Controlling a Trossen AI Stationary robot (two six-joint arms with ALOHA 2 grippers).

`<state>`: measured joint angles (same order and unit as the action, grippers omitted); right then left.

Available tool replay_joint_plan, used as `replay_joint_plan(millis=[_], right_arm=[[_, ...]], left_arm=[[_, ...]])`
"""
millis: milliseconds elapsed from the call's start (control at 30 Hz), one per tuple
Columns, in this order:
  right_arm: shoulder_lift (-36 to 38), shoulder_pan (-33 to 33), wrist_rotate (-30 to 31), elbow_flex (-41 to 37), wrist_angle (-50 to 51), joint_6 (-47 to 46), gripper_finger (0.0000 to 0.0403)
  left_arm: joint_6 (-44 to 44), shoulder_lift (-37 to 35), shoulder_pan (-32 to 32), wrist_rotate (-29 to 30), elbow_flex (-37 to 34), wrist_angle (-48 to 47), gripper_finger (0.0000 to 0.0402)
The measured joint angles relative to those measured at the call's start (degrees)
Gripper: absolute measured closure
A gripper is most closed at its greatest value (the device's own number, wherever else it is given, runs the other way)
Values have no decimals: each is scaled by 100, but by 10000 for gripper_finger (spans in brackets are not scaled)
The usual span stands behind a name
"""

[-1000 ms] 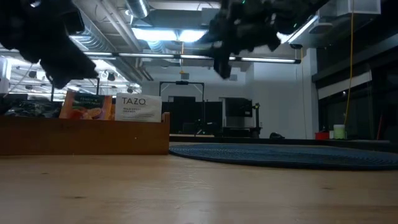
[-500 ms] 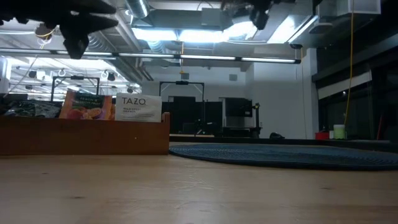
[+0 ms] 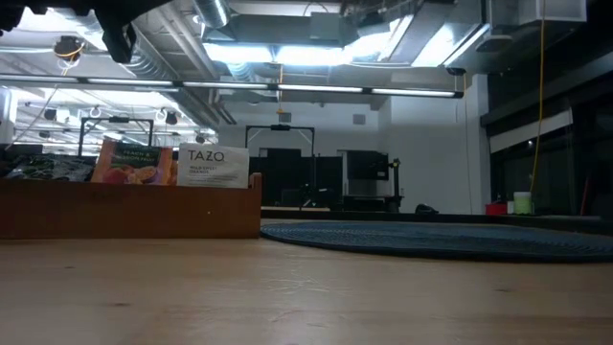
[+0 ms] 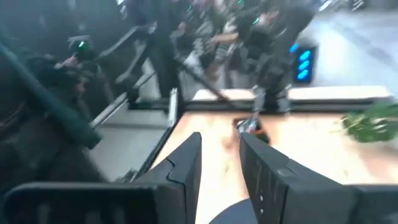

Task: Pick & Place Tea
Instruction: Return to Home Position

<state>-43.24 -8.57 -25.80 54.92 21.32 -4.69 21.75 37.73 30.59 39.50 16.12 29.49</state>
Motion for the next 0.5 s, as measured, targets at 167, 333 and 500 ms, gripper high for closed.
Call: replay_joint_plan(millis=[167, 333, 500], right_arm=[[1154, 355, 1098, -1514, -1237, -298, 291], [1956, 505, 1359, -3067, -2957, -416, 291], [2480, 537, 1211, -4271, -4459, -362, 291]], left_arm=[[10, -37, 0, -6, 0, 17, 307], [134, -37, 0, -12, 0, 80, 308], [157, -37, 0, 67, 0, 315, 307]])
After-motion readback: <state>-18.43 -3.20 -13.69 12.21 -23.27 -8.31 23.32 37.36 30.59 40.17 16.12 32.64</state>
